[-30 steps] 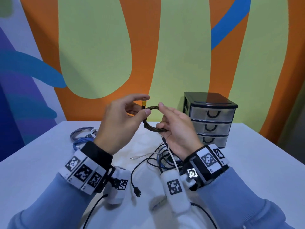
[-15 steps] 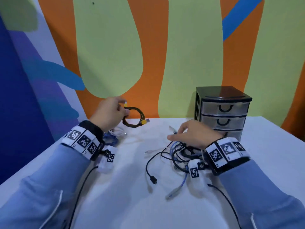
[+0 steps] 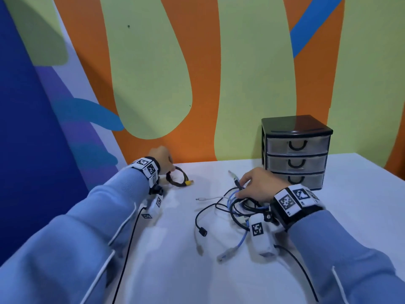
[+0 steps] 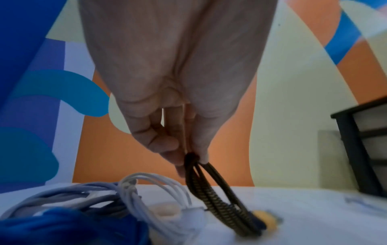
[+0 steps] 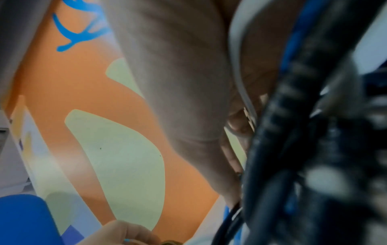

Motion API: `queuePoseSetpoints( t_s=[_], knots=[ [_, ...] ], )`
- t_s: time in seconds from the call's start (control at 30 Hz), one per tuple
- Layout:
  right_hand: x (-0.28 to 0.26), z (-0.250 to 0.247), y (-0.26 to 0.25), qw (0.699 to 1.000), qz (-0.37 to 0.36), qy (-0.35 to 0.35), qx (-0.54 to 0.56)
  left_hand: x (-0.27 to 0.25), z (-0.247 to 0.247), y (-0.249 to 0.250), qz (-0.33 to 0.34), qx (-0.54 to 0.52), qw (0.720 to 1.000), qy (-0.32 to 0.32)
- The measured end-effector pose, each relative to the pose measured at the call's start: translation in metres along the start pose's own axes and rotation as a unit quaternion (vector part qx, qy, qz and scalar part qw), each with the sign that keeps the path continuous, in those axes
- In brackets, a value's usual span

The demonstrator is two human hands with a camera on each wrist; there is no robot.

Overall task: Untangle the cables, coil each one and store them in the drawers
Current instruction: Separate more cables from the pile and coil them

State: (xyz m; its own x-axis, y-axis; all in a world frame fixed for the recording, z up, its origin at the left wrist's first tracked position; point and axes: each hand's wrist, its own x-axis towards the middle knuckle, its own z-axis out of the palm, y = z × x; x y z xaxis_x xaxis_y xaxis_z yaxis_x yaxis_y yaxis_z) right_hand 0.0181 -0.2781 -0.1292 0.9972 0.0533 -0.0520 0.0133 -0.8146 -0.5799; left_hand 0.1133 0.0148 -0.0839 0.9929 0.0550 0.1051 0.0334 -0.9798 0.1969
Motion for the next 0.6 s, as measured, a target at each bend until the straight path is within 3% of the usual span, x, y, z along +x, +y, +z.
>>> queuePoseSetpoints(
  t_s=[0.07,0.13,0.2,0.27,0.33,0.43,0.5,0.6],
  knots=[
    [0.006,0.003,0.005,1.000,-0.009,0.003,-0.001,-0.004,0.005,0.006,0.004,0.050,0.999,-0.016],
    [0.010,0.006,0.007,1.000,-0.019,0.014,0.010,-0.010,0.005,0.013,0.039,0.071,0.997,0.017],
    [0.012,0.008,0.009,0.998,-0.041,0.027,0.042,-0.020,0.004,0.025,0.099,0.018,0.994,0.052],
    [0.014,0.008,0.009,0.989,-0.082,0.054,0.108,-0.035,0.003,0.042,0.160,-0.083,0.983,0.026],
    [0.015,0.008,0.005,0.965,-0.132,0.112,0.197,-0.051,0.002,0.059,0.202,-0.175,0.963,-0.036],
    [0.012,0.006,-0.002,0.920,-0.188,0.186,0.290,-0.067,0.004,0.073,0.214,-0.299,0.924,-0.107],
    [0.006,0.004,-0.007,0.908,-0.213,0.198,0.303,-0.072,0.008,0.075,0.215,-0.387,0.890,-0.108],
    [-0.003,0.004,-0.015,0.897,-0.245,0.166,0.329,-0.074,0.020,0.070,0.214,-0.507,0.834,-0.050]
  ],
)
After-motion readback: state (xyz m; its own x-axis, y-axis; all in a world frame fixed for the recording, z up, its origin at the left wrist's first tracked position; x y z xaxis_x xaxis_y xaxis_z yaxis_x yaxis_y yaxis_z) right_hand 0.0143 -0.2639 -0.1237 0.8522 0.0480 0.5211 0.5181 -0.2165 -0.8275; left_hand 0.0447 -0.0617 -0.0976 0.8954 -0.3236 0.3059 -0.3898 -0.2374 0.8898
